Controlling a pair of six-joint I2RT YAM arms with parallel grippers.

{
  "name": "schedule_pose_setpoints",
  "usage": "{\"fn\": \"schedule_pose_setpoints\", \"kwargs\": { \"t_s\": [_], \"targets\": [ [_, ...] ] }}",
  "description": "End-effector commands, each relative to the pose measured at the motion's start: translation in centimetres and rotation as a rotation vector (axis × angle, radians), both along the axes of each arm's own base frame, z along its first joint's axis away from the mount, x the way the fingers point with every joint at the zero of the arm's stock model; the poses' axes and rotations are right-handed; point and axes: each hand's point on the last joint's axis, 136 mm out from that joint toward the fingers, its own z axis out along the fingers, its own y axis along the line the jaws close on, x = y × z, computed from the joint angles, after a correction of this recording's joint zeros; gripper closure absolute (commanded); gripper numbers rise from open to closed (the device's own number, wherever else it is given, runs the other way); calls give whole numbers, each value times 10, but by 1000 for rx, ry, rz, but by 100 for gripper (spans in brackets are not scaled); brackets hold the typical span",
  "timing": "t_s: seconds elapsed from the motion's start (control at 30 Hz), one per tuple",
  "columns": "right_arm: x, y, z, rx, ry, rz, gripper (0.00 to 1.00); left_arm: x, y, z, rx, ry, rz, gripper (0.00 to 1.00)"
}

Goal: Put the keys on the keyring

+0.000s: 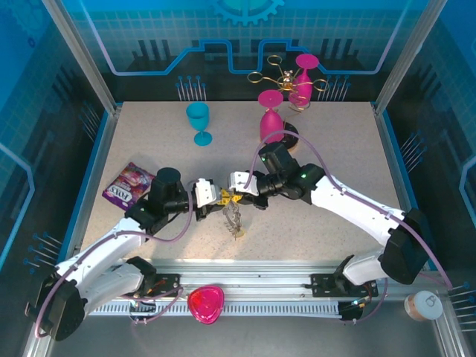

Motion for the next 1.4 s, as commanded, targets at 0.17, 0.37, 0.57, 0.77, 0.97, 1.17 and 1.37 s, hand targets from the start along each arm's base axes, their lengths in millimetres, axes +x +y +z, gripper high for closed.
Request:
{"fn": "schedule_pose_setpoints", "kwargs": {
  "t_s": [0.17, 0.37, 0.57, 0.77, 0.97, 1.17, 1.37],
  "targets": [
    [-8, 12, 19, 51, 9, 48, 100, 0, -3, 9, 10, -37, -26, 100],
    [3, 5, 26, 124, 40, -44, 73, 1, -3, 17, -29, -84, -18, 100],
    [6, -17, 12, 169, 97, -122, 62, -2, -4, 28, -97, -139, -20, 100],
    [2, -14, 6, 203, 131, -119, 63, -4, -5, 31, -115, -136, -31, 100],
    [2, -11, 7, 228, 136, -116, 66, -5, -5, 32, -121, -132, -37, 100],
    [-2, -12, 11, 246, 139, -102, 75, -6, -5, 31, -117, -134, -40, 100],
    [3, -14, 6, 221, 148, -130, 94, -7, -4, 34, -117, -141, -43, 100]
  ]
}}
